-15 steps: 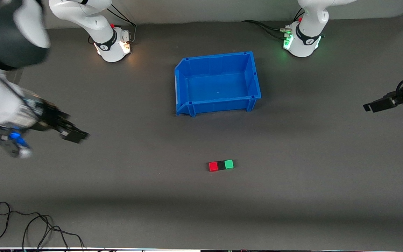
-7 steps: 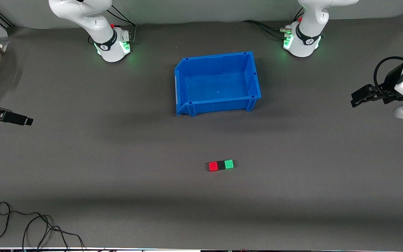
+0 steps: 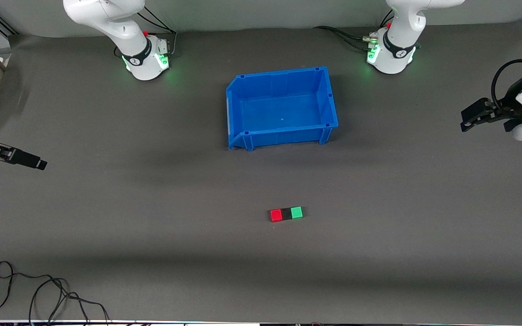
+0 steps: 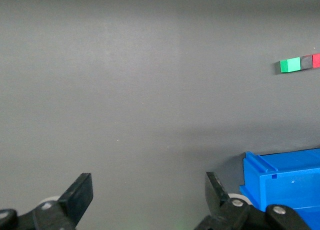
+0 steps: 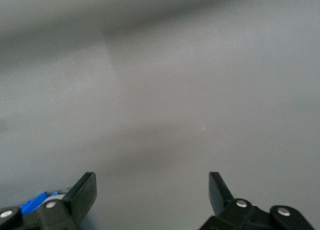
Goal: Attach green and red cubes to black cube
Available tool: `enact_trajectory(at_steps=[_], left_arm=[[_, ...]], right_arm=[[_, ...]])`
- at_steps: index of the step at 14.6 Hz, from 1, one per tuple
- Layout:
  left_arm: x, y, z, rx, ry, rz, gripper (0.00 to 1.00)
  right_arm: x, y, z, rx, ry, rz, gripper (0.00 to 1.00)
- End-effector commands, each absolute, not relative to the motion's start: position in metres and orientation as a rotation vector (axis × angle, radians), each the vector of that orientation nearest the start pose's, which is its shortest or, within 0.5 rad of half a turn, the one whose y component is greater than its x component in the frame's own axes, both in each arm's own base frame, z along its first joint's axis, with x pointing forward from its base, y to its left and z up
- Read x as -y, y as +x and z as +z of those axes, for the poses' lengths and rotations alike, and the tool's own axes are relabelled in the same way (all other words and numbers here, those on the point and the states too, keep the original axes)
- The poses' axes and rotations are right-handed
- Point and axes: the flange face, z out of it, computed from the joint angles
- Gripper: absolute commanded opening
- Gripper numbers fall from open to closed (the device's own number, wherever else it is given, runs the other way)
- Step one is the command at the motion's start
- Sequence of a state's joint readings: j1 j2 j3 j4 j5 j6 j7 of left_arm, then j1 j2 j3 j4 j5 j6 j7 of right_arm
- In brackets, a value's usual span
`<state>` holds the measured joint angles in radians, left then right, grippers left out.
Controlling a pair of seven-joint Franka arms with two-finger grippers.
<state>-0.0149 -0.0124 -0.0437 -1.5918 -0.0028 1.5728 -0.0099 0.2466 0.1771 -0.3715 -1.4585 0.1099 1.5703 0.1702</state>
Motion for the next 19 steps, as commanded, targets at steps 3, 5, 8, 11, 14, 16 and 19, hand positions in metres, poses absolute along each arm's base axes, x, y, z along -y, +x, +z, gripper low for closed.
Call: enact_trajectory(at_steps=[3,5,8,11,14,16,19], left_arm=[[0.023,0.539,0.628,-0.168,-3.119,-0.019,1.00],[0.024,0.539,0.628,-0.170,-3.119,-0.019,1.00],[0.024,0.540,0.626,-0.180,-3.118,0.003,1.00],[0.025,0.542,0.627,-0.187,-3.117,-0.002,1.00],[0.025,0.542,0.623,-0.199,-3.117,0.001,1.00],[0.024,0.543,0.623,-0.206,-3.116,0.001,1.00],[0.024,0.544,0.622,-0.204,-3.115,0.005,1.00]], right_arm=[[0.024,0.595,0.582,-0.363,-3.117,0.044,0.99],[0.027,0.595,0.583,-0.365,-3.110,0.043,0.99],[0.040,0.590,0.587,-0.379,-3.097,0.034,0.99],[0.040,0.577,0.592,-0.363,-3.113,0.024,0.99],[0.041,0.572,0.590,-0.361,-3.110,0.022,0.99],[0.041,0.570,0.585,-0.361,-3.109,0.015,0.99],[0.038,0.574,0.580,-0.352,-3.116,0.028,0.99]])
